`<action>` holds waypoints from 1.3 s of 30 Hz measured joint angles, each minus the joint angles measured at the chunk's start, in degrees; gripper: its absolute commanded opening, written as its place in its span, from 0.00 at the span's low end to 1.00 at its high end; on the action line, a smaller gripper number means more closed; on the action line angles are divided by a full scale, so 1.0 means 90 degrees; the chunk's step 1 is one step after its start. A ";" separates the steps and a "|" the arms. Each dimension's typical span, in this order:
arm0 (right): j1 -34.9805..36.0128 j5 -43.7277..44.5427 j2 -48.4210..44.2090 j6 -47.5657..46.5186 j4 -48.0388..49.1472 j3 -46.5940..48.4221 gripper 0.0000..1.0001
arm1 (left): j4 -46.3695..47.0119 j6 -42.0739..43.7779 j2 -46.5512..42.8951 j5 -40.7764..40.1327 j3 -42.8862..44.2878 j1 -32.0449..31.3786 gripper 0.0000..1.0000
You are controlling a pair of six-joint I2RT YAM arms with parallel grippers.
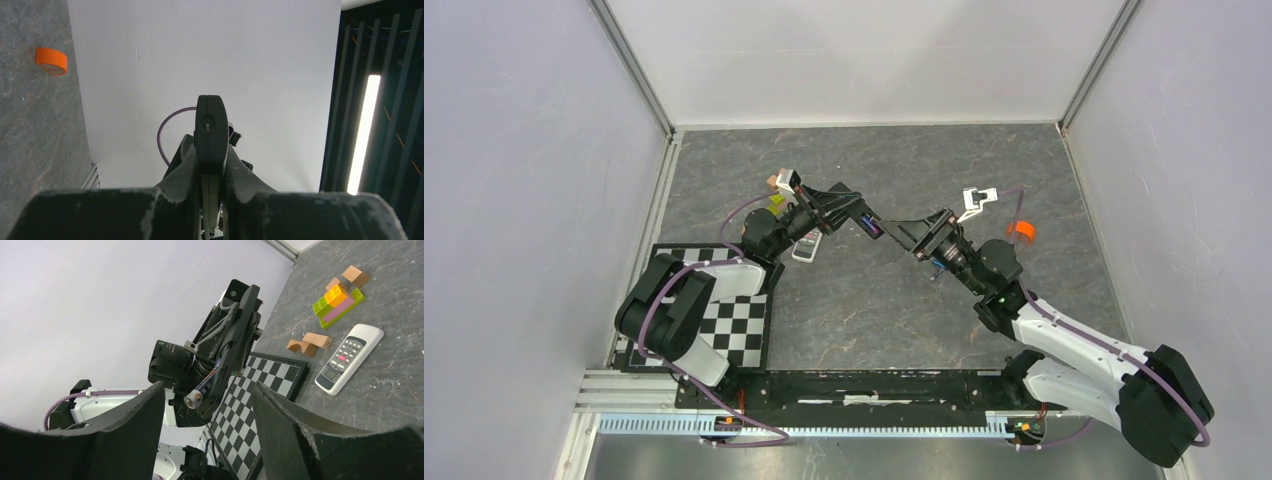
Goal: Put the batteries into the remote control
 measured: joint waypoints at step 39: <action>-0.0007 -0.0209 0.0357 0.0296 0.0627 -0.0279 0.81 | -0.0100 -0.0017 -0.0070 0.0012 0.0007 -0.0209 0.02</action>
